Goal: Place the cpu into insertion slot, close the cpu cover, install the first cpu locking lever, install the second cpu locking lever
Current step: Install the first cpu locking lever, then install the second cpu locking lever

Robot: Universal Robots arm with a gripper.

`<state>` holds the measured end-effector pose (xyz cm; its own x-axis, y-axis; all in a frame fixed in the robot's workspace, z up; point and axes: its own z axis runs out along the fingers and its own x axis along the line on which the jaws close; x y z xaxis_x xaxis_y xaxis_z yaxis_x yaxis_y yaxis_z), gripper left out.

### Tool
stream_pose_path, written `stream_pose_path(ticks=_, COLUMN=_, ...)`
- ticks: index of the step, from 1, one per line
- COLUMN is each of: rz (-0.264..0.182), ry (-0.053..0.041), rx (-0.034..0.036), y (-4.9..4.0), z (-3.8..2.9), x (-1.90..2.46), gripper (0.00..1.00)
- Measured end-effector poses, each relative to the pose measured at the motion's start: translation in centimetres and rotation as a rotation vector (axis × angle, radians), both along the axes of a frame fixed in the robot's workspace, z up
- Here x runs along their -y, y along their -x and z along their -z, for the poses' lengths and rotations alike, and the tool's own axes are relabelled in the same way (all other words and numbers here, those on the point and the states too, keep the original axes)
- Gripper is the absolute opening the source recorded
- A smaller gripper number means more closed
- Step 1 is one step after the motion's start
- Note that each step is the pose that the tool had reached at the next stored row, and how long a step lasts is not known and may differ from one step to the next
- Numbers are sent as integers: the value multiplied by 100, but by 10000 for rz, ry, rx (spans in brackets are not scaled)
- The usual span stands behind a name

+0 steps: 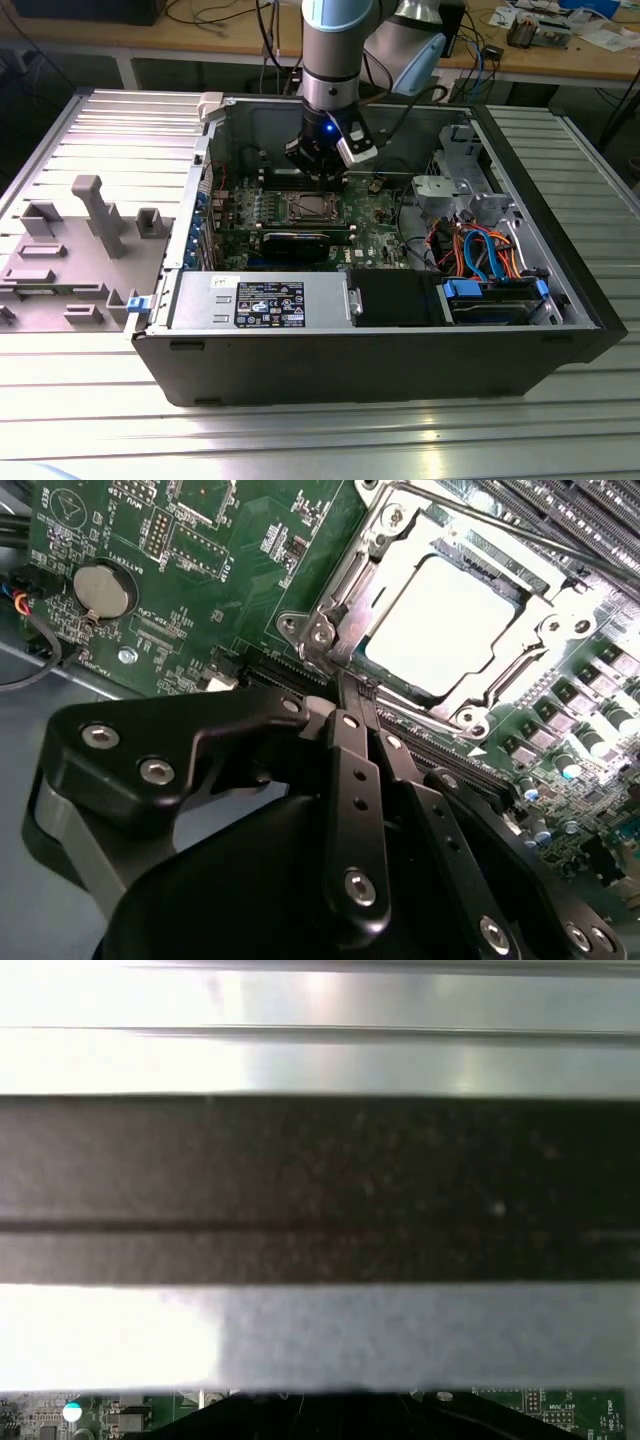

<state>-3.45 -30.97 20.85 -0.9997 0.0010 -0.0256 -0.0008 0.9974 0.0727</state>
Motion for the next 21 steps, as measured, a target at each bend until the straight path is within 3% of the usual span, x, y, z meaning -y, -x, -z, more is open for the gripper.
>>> stream_pose_path(ticks=21, rz=-3, ry=7, rx=-1, y=0, z=-1, x=16, gripper=11)
